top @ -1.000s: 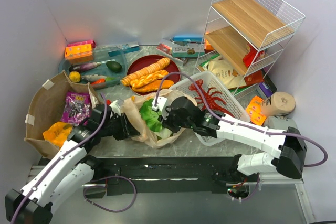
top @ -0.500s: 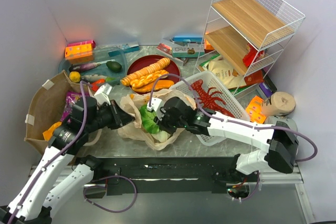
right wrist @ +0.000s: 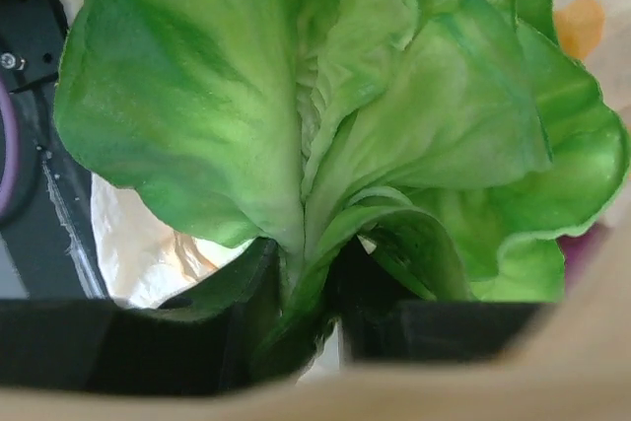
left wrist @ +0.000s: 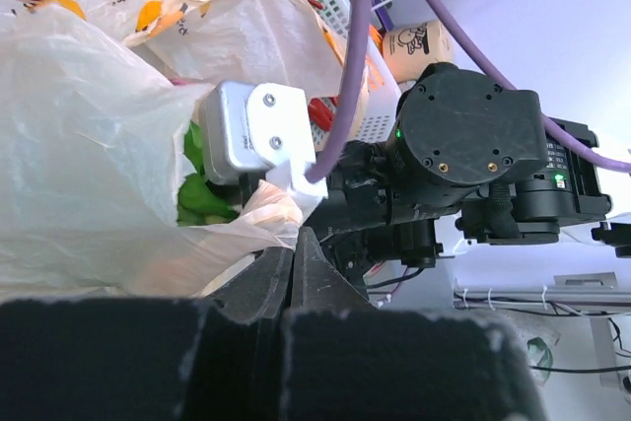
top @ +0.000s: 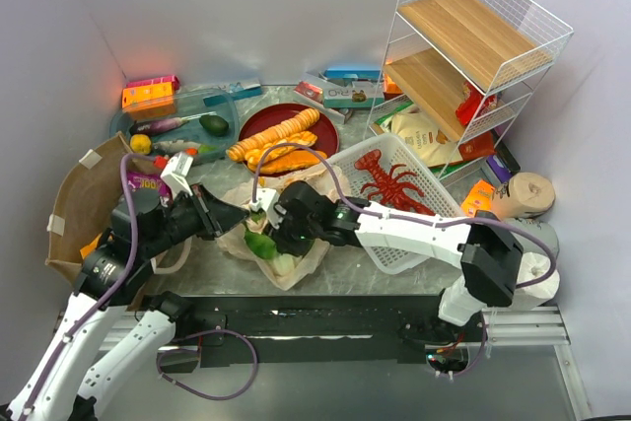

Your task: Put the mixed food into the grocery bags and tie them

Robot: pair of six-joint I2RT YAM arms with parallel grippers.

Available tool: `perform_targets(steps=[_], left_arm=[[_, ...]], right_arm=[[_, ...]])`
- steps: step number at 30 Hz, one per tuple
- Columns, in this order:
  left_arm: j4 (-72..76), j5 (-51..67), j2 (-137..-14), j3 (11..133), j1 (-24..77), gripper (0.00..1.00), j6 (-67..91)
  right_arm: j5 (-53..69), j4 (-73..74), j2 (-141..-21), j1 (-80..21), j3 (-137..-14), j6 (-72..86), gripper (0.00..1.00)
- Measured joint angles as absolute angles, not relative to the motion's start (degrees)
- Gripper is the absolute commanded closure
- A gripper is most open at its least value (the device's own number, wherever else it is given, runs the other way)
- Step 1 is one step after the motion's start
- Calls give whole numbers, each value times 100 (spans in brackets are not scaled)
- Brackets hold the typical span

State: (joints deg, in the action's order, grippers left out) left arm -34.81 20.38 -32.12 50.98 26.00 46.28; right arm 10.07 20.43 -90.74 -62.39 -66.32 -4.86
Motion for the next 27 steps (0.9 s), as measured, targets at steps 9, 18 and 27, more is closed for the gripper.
perform_targets(steps=[9, 18, 27], left_arm=[[-3361, 1514, -3092, 4681, 2596, 99, 4794], [-3301, 1072, -3304, 4696, 2596, 99, 4783], [-3197, 1070, -3328, 4696, 2596, 99, 4781]], right_arm=[[978, 2305, -8204, -6208, -6493, -390, 4], [775, 2823, -6252, -6208, -6554, 377, 5], [-779, 4333, -5688, -5843, -6458, 2342, 12]])
